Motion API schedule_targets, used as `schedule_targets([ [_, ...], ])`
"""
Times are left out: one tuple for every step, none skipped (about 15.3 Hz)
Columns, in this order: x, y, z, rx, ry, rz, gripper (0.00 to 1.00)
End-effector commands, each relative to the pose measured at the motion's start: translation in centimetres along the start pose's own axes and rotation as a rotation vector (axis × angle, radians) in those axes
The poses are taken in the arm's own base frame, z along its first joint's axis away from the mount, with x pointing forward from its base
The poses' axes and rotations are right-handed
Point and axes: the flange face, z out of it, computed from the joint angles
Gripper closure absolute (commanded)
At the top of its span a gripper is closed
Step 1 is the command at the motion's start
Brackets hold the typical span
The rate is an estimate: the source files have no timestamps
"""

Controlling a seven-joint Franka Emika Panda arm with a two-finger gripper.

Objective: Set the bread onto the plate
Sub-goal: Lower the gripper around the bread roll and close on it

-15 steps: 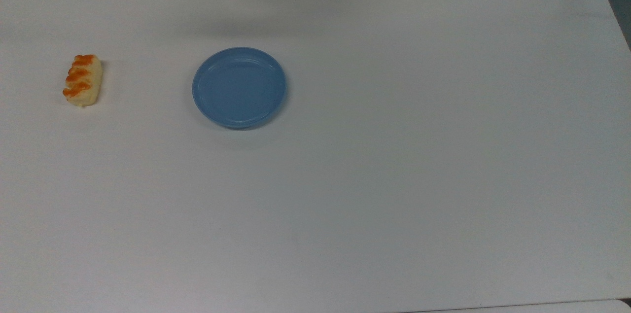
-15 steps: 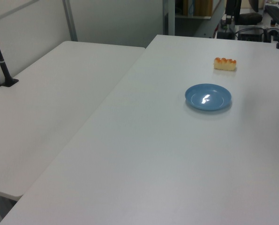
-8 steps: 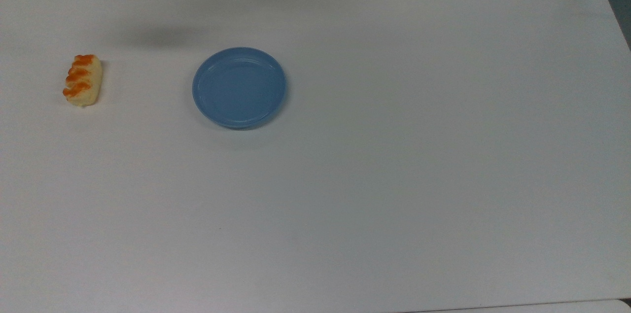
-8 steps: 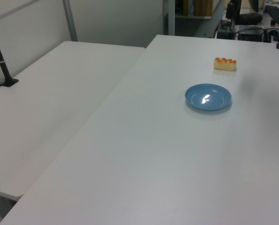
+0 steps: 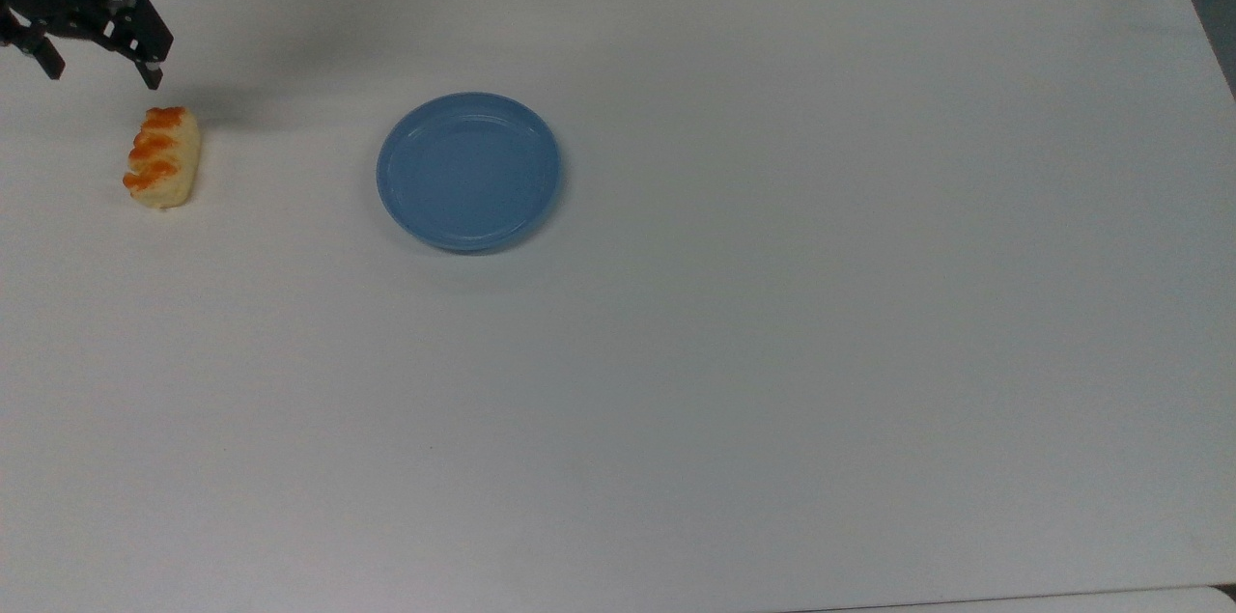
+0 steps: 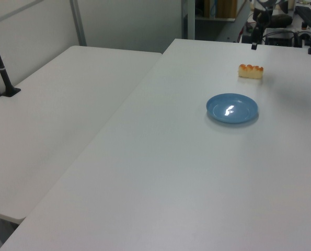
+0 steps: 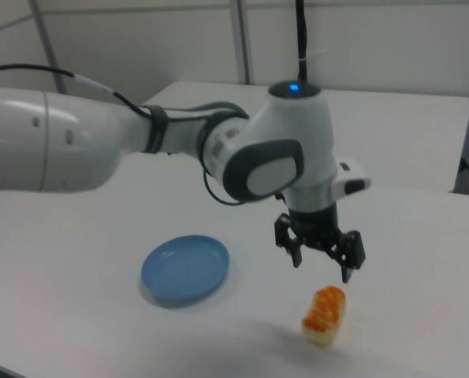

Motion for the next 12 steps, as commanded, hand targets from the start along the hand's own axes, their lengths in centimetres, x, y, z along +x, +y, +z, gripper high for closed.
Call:
schedule_targets([
  [0.0, -0.3, 3.8, 0.075, 0.022, 0.036, 0.0],
  [-0.3, -0.4, 5.5, 0.08, 0.025, 0.047, 0.0],
  [-0.5, -0.6, 6.4, 0.07, 0.036, 0.048, 0.0],
  [-0.8, -0.7, 7.1, 0.059, 0.05, 0.052, 0.0],
  [-1.0, -0.7, 7.9, 0.05, 0.057, 0.052, 0.0],
  [-0.8, -0.8, 8.5, 0.044, 0.058, 0.045, 0.0],
  [-0.8, -0.8, 8.9, 0.037, 0.051, 0.033, 0.0],
  [-0.8, -0.8, 9.0, 0.037, 0.048, 0.013, 0.0],
  [-0.9, -0.8, 9.1, 0.037, 0.046, -0.01, 0.05],
  [-1.0, -0.8, 9.3, 0.038, 0.044, -0.016, 0.17],
  [-1.1, -0.7, 9.6, 0.04, 0.04, -0.015, 0.29],
  [-1.1, -0.7, 9.7, 0.041, 0.038, -0.015, 0.39],
])
